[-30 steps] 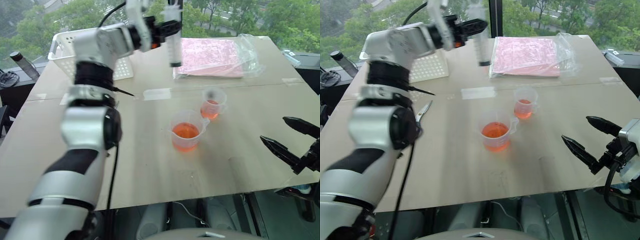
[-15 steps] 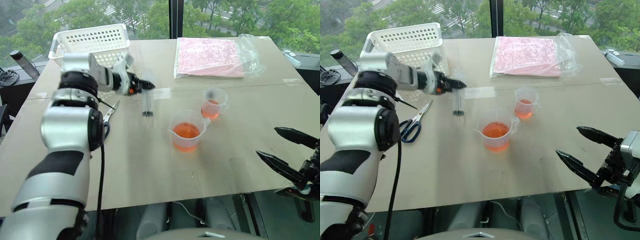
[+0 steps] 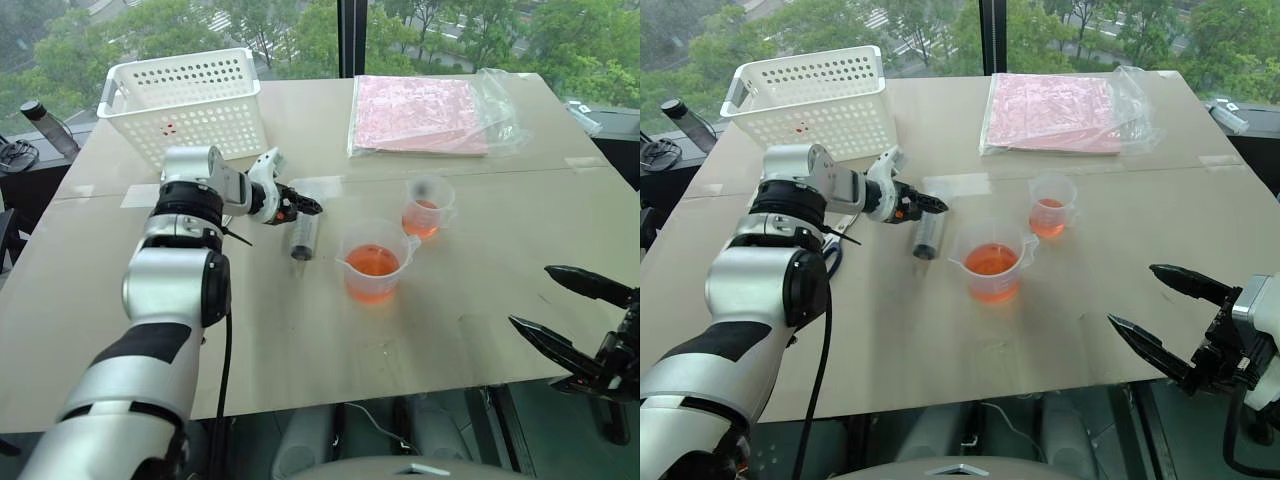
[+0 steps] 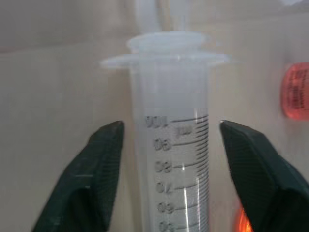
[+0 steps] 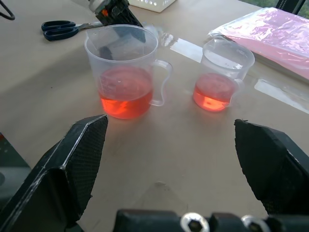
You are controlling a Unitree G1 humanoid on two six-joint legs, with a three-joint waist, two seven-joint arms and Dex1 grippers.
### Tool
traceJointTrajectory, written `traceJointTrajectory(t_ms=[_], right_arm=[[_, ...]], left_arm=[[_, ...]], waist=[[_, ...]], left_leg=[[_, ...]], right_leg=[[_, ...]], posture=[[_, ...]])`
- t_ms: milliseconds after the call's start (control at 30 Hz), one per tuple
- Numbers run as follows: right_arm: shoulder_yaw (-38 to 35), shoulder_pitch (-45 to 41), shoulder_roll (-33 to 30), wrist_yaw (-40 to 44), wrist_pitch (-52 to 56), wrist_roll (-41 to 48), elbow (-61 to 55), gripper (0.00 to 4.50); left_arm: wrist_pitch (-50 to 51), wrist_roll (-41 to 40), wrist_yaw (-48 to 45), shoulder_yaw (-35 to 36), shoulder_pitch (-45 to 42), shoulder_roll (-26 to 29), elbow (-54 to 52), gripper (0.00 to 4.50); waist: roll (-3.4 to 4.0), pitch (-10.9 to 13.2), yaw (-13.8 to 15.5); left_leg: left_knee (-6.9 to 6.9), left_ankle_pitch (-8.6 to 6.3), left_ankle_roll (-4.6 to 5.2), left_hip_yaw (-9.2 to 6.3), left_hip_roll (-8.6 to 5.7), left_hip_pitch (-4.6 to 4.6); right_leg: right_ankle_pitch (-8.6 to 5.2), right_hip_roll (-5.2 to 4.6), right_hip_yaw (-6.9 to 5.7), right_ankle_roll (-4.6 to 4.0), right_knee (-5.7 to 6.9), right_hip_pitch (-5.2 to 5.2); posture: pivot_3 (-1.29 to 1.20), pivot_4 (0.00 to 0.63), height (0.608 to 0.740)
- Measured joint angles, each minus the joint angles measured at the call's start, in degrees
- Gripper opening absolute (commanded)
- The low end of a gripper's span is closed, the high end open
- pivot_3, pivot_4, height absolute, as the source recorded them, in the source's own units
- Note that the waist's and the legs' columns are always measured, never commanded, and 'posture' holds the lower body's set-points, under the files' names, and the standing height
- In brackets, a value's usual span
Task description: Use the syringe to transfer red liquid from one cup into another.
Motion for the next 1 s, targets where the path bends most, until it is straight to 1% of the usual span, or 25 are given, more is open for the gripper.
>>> traceJointTrajectory(t_ms=[133,200,233,267,333,367,400,467,500,600,700,800,900,967,1000], right_arm=[[0.0,-0.1,0.0,-0.3,-0.1,0.0,0.0,4.50],[0.0,-0.3,0.0,-0.7,-0.4,-0.8,0.1,4.50],[0.0,-0.4,0.0,-0.9,-0.5,-1.0,0.3,4.50],[0.0,-0.8,0.0,-1.3,-0.6,-1.0,0.4,4.50],[0.0,-1.9,-0.2,-1.6,-0.8,0.0,1.0,4.50],[0.0,-2.0,-0.2,-1.7,-0.8,0.0,1.2,4.50],[0.4,-2.8,-0.9,-1.6,-0.7,0.0,1.6,4.50],[0.1,-3.5,-2.1,-1.8,-0.4,0.1,3.4,4.50],[0.0,-3.7,-2.6,-1.9,-0.2,0.1,4.1,4.50],[-1.5,-3.0,-3.5,-0.5,-0.1,-0.4,5.0,4.50],[-3.9,-0.1,-2.6,3.9,-1.8,-2.8,7.0,4.50],[-4.6,3.4,-0.8,9.3,-5.0,-7.2,8.9,4.50],[-4.6,4.6,0.0,13.0,-8.4,-10.7,10.4,4.50],[-4.6,4.9,0.2,14.2,-9.3,-11.7,10.8,4.50],[-4.5,5.2,0.2,16.0,-10.3,-12.4,11.3,4.50]], left_arm=[[2.3,-1.7,0.9,1.5,1.4,1.2,-7.5,4.43],[1.6,-3.7,0.3,2.6,3.5,3.0,-17.0,4.43],[1.1,-4.5,-0.1,3.3,3.8,3.5,-19.9,4.43],[0.1,-5.4,-0.1,4.3,5.3,4.3,-25.6,4.43],[-5.6,-7.9,0.2,8.4,11.0,4.1,-38.4,4.43],[-6.7,-8.3,0.3,8.8,12.4,4.1,-40.2,4.43],[-8.5,-8.9,-0.4,8.9,15.6,5.1,-44.2,4.43],[-12.7,-10.8,-2.8,10.0,25.1,6.8,-52.4,4.43],[-13.5,-10.9,-3.0,10.3,27.1,7.2,-53.5,4.43],[-17.3,-13.2,-6.3,12.7,37.0,10.8,-62.4,4.43],[-20.5,-17.7,-10.2,17.6,48.6,11.9,-71.0,4.43],[-25.0,-19.8,-14.9,20.2,64.8,12.5,-76.0,4.43],[-29.0,-20.0,-16.9,20.5,73.0,12.7,-78.7,4.43],[-29.9,-20.2,-17.0,20.8,74.1,12.7,-79.6,4.43],[-30.5,-21.1,-16.3,21.9,75.4,12.6,-81.1,4.43]], waist=[[0.00,0.0,-0.1],[-0.02,0.0,-0.2],[-0.02,0.0,-0.1],[0.03,0.0,-0.1],[0.17,-0.1,0.0],[0.18,-0.1,0.0],[0.26,-0.2,-0.1],[0.28,-0.2,-0.3],[0.24,-0.1,-0.1],[0.24,-0.2,0.0],[0.26,-0.2,0.2],[0.28,-0.2,0.1],[0.29,-0.2,0.3],[0.34,-0.3,0.5],[0.41,-0.3,0.5]], left_leg=[[0.00,0.00,-0.01,0.01,0.00,-0.01],[-0.01,0.00,-0.04,0.03,0.04,-0.05],[-0.01,0.00,-0.04,0.03,0.04,-0.06],[-0.02,0.00,-0.05,0.04,0.04,-0.05],[-0.03,-0.01,-0.06,0.07,0.05,0.00],[-0.03,-0.01,-0.06,0.09,0.05,0.01],[-0.05,0.00,-0.06,0.10,0.06,0.03],[-0.10,0.00,-0.07,0.23,0.09,0.10],[-0.09,0.02,-0.09,0.22,0.09,0.09],[-0.10,0.02,-0.09,0.20,0.11,0.08],[-0.11,-0.01,-0.05,0.16,0.11,0.09],[-0.16,-0.03,-0.02,0.15,0.14,0.12],[-0.16,-0.09,0.08,0.11,0.16,0.13],[-0.16,-0.16,0.20,0.07,0.16,0.15],[-0.16,-0.18,0.23,0.06,0.17,0.18]], right_leg=[[0.00,-0.02,0.02,0.00,-0.01,-0.03],[0.00,-0.03,0.08,-0.02,0.01,-0.11],[0.00,-0.04,0.08,-0.02,0.03,-0.12],[0.00,-0.05,0.09,-0.02,-0.01,-0.12],[0.01,-0.10,0.13,-0.03,-0.04,-0.10],[0.01,-0.11,0.13,-0.03,0.00,-0.09],[0.02,-0.09,0.14,-0.04,-0.06,-0.09],[0.02,-0.07,0.24,-0.05,0.01,-0.10],[0.02,-0.07,0.20,-0.06,0.03,-0.12],[0.02,-0.07,0.19,-0.08,-0.04,-0.10],[0.02,-0.12,0.12,-0.07,-0.22,0.03],[0.02,-0.13,0.10,-0.07,-0.36,0.09],[-0.06,-0.17,0.03,-0.25,-0.47,0.12],[-0.06,-0.18,0.00,-0.34,-0.53,0.18],[-0.04,-0.18,-0.02,-0.38,-0.63,0.26]], posture=[[0.00,0.150,0.740],[0.00,0.150,0.740],[0.00,0.150,0.740],[0.00,0.150,0.740],[0.00,0.150,0.740],[0.00,0.150,0.740],[0.00,0.150,0.740],[0.00,0.150,0.740],[0.00,0.150,0.740],[0.00,0.150,0.740],[0.00,0.150,0.740],[0.00,0.150,0.740],[0.00,0.150,0.740],[0.00,0.150,0.740],[0.00,0.150,0.740]])
